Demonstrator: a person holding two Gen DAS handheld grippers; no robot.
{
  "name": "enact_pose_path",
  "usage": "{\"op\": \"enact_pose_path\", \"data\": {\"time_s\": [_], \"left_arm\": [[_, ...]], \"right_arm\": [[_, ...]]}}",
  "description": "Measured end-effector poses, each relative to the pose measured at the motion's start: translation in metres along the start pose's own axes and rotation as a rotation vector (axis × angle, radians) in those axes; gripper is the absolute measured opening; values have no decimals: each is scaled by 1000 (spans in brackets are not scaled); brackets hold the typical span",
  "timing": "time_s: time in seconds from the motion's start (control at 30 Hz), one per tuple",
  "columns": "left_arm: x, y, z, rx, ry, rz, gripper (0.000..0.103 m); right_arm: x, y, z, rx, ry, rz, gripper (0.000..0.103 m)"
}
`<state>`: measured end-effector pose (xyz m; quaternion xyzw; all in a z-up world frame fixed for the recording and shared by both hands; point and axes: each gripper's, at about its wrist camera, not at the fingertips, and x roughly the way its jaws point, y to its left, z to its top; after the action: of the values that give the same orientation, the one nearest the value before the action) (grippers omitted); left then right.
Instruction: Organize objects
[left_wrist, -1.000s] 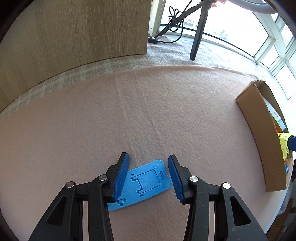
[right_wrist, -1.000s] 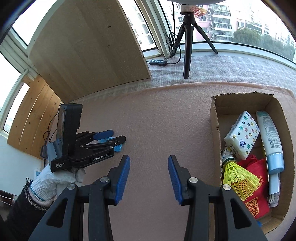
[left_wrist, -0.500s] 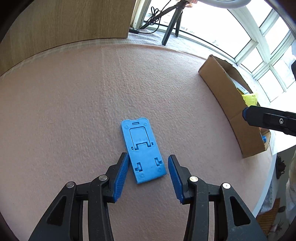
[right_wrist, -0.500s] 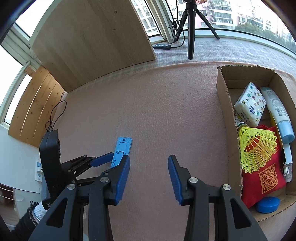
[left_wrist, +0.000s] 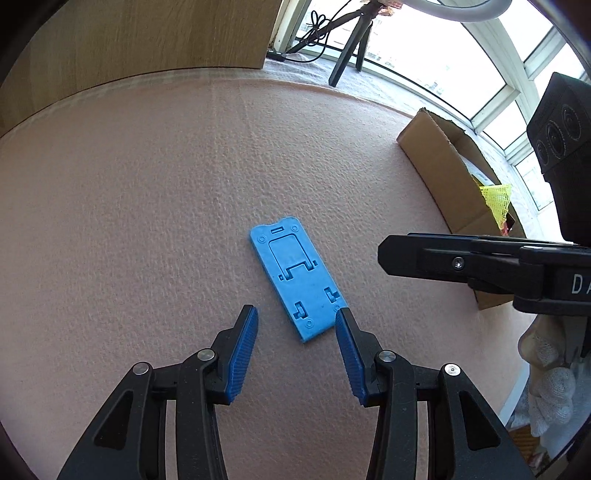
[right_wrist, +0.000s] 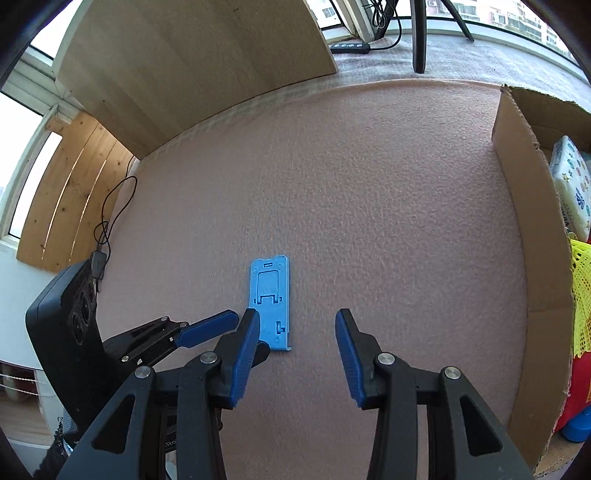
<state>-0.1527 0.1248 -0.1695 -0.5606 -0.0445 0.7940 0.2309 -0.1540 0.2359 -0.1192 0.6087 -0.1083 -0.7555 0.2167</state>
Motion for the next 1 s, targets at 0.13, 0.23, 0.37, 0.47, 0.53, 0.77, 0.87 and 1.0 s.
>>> {"op": "enact_pose_path", "data": {"time_s": [0.13, 0.23, 0.37, 0.47, 0.53, 0.77, 0.87, 1.0], "left_arm": [[2, 2, 3, -11, 6, -21, 47], [2, 2, 4, -15, 11, -30, 47], [4, -1, 5, -3, 15, -32, 47], [5, 0, 7, -17, 18, -49, 45], [6, 1, 8, -29, 16, -57, 44], [7, 3, 8, -51, 15, -90, 42], [7, 2, 8, -51, 13, -86, 40], [5, -2, 6, -53, 17, -92, 40]], "right_arm": [[17, 7, 3, -10, 39, 10, 39], [24, 13, 4, -25, 50, 5, 39], [32, 15, 6, -18, 63, -2, 39], [37, 14, 6, -6, 77, -1, 33], [40, 14, 6, 1, 83, 8, 31], [41, 15, 4, -6, 82, 12, 22], [42, 15, 4, -9, 73, 9, 21], [38, 14, 2, -13, 67, 8, 21]]}}
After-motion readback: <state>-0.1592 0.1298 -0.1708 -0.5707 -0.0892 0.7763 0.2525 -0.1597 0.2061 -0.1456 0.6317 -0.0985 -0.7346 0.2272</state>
